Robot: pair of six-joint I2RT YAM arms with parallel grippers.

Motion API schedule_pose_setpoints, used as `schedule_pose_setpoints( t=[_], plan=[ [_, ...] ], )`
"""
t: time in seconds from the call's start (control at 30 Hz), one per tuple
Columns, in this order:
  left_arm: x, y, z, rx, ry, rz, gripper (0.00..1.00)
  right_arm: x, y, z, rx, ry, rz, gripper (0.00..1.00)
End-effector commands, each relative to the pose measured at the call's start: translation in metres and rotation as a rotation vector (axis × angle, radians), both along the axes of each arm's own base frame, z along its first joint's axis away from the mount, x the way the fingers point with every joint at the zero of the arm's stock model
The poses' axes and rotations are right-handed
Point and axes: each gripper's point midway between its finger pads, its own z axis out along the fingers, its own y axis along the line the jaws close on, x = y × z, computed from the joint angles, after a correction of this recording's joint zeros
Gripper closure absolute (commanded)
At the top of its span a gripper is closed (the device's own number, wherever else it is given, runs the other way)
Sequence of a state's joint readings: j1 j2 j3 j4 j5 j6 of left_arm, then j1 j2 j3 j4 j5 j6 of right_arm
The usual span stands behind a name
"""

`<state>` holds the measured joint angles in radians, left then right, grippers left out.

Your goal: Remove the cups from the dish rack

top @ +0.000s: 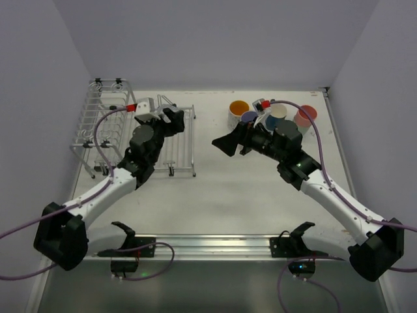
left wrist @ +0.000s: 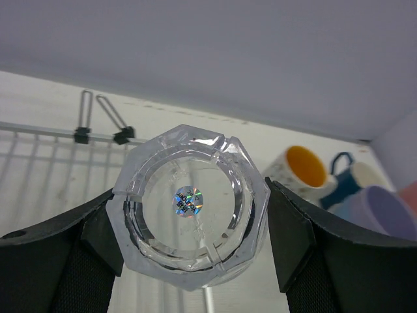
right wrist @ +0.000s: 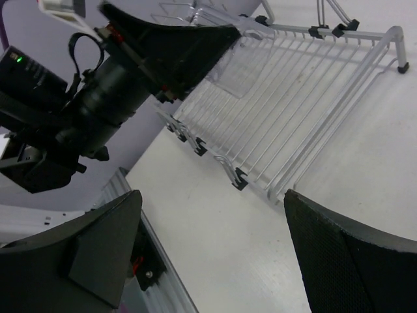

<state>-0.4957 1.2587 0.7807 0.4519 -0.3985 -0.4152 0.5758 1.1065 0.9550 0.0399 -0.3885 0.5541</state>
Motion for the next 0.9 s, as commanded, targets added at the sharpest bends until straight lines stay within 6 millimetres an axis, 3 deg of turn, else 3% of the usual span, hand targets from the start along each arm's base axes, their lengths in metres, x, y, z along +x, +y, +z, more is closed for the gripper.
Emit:
schedule_pose_setpoints(
  t=[0.0,0.07,0.17,0.27,0.6,0.73,0.8,0.83,0.87],
  plan=[
    [-0.036,-0.039,0.06,-0.355,-0.119,-0.259,0.84,-0.01,0.004,0.046,0.218,-0.045,0.013,0.07],
    [-0.053,-0.047,0.08,-0.432,-0.141,-0.347,0.85,-0.014,0.004,0.058,0.278,-0.082,0.033,0.07],
    [-0.08,-0.063,0.107,-0.591,-0.171,-0.508,0.85,-0.016,0.008,0.057,0.319,-0.046,0.053,0.07],
    [-0.104,-0.075,0.117,-0.681,-0.178,-0.65,0.85,-0.022,0.015,0.06,0.363,-0.027,0.115,0.07],
    [-0.133,-0.095,0.12,-0.81,-0.167,-0.873,0.86,-0.026,0.034,0.067,0.41,0.019,0.21,0.14],
    [-0.138,-0.102,0.118,-0.831,-0.165,-0.908,0.86,-0.025,0.042,0.067,0.43,0.032,0.236,0.26],
    [-0.137,-0.105,0.116,-0.839,-0.165,-0.906,0.86,-0.024,0.048,0.068,0.44,0.041,0.254,0.45],
    [-0.14,-0.107,0.115,-0.847,-0.164,-0.912,0.85,-0.024,0.049,0.07,0.448,0.034,0.26,0.6],
    [-0.138,-0.106,0.115,-0.858,-0.169,-0.896,0.85,-0.023,0.052,0.069,0.458,0.049,0.266,0.63]
  ],
)
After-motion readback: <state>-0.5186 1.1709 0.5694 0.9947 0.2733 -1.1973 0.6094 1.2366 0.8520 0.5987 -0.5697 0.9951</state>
